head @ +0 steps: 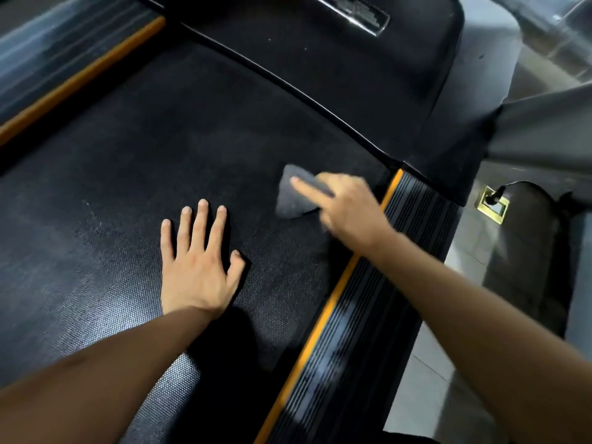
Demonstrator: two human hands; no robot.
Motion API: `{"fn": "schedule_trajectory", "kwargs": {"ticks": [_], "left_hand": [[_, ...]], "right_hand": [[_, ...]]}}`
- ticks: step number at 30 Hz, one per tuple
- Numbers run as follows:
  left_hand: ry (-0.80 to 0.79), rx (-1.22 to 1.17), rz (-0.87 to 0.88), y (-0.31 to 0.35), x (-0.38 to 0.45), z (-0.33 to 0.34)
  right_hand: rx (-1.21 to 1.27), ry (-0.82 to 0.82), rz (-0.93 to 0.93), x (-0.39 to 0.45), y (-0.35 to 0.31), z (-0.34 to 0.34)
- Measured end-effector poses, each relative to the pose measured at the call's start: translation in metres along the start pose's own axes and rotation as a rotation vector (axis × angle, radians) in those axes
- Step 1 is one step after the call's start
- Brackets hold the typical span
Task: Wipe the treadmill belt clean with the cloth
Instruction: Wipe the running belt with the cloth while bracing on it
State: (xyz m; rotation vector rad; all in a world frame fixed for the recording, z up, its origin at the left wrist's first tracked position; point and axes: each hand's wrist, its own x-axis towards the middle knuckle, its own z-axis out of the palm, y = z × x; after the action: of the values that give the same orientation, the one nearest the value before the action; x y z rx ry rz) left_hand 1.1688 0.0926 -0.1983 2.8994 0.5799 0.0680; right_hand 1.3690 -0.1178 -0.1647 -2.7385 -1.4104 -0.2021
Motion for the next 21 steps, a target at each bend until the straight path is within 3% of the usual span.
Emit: {"fn": "schedule_trajectory", "kwargs": {"ticks": [3, 7, 10, 13, 16, 18, 21], "left_hand": [[0.005, -0.01, -0.002, 0.0, 0.001, 0.0], [0.003, -0.001, -0.002, -0.001, 0.001, 0.001], [0.005, -0.001, -0.005, 0.0, 0.0, 0.001], [-0.003, 0.014, 0.001, -0.001, 0.002, 0.001], [-0.009, 0.017, -0.005, -0.001, 0.0, 0.0], [-0.01, 0.01, -0.011, 0.001, 0.001, 0.0], [-0.006, 0.002, -0.012, 0.001, 0.002, 0.0]], "right_hand": [[-0.195, -0.004, 0.311, 0.009, 0.054, -0.002], [-0.117, -0.135, 0.567, 0.024, 0.031, -0.004], [0.016, -0.018, 0.494, 0.008, -0.033, -0.007], [0.142, 0.004, 0.255, -0.022, -0.106, -0.001], [0.124, -0.007, 0.012, -0.024, -0.088, 0.007], [0.059, 0.018, 0.056, -0.011, -0.031, 0.009], [-0.096, -0.052, 0.424, 0.011, 0.044, -0.007]]}}
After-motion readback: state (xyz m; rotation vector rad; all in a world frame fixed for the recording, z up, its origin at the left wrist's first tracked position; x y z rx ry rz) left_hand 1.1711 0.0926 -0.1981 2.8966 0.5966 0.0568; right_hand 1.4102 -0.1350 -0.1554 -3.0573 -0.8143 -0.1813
